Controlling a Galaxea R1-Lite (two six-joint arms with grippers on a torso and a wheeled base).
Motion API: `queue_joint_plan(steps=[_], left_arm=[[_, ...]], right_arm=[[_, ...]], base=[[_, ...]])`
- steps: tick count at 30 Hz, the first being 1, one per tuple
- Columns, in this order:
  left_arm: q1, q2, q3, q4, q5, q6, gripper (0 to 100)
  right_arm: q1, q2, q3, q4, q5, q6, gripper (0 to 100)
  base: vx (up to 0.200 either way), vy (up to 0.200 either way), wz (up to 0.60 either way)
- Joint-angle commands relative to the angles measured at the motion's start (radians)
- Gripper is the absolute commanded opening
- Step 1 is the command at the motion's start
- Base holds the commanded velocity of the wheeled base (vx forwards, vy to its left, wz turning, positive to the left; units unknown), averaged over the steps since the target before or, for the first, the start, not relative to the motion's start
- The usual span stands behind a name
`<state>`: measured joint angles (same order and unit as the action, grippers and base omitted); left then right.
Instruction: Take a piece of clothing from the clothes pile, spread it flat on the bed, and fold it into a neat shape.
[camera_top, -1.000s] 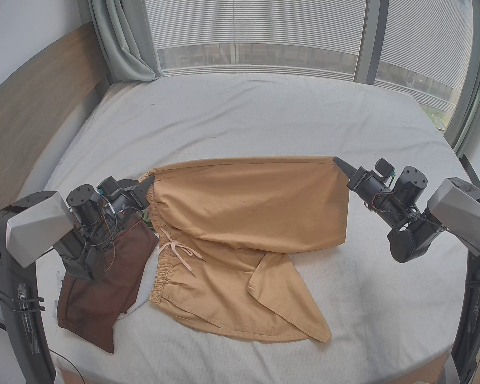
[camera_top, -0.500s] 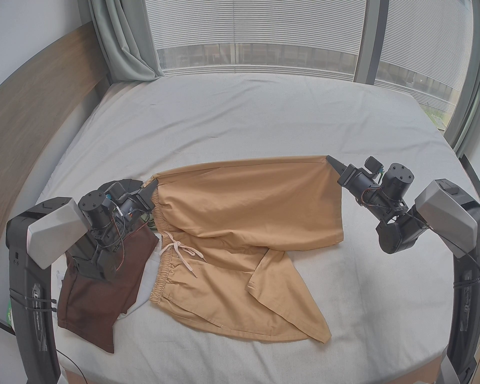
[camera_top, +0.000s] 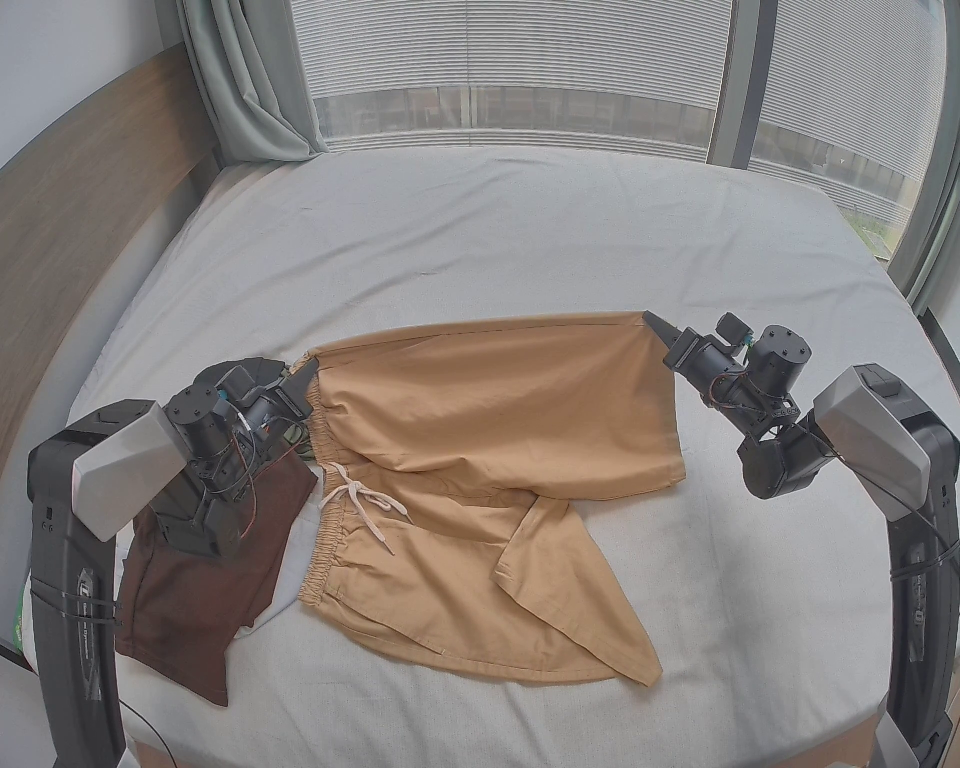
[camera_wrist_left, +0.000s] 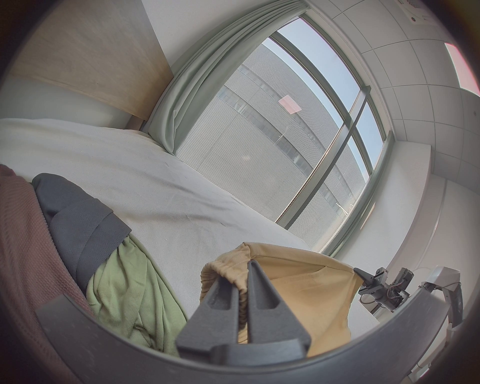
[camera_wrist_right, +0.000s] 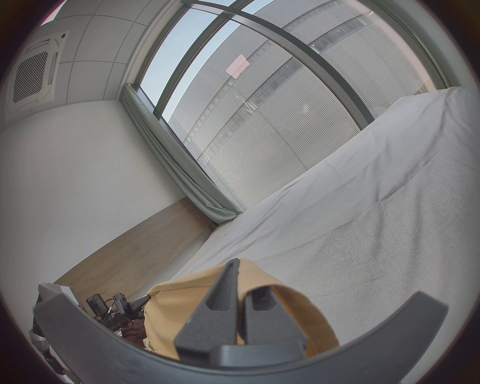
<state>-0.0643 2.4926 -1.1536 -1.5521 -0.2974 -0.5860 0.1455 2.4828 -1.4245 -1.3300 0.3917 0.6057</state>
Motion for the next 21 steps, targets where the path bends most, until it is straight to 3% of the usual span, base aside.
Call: queue_joint_plan(steps=[1,10,11,15,16,21], left_arm=[[-0.002,0.019,-0.008,0.0,-0.002,-0.003,0],[-0.002,0.04,-0.043,0.0,0.0,-0.02,0],[-0.002,0.042,-0.047,0.0,0.0,-0.025,100],[-0.002,0.051,-0.063,0.0,-0.002,-0.031,100],[-0.002,0.051,-0.063,0.0,-0.002,-0.043,100],[-0.012,0.042,-0.052,0.001,0.0,-0.118,100]], right_arm=[[0.0,0.018,-0.031,0.009,0.001,0.0,0],[-0.003,0.051,-0.091,0.032,0.001,0.0,0],[-0.001,0.051,-0.091,0.031,0.001,0.0,0],[-0.003,0.05,-0.094,0.031,-0.001,0.0,0],[-0.003,0.051,-0.1,0.031,-0.001,0.0,100],[-0.004,0.064,-0.091,0.025,-0.019,-0.011,100]], base=[[0.0,0.0,0.0],[0.0,0.0,0.0],[0.0,0.0,0.0],[0.0,0.0,0.0],[0.0,0.0,0.0],[0.0,0.0,0.0]])
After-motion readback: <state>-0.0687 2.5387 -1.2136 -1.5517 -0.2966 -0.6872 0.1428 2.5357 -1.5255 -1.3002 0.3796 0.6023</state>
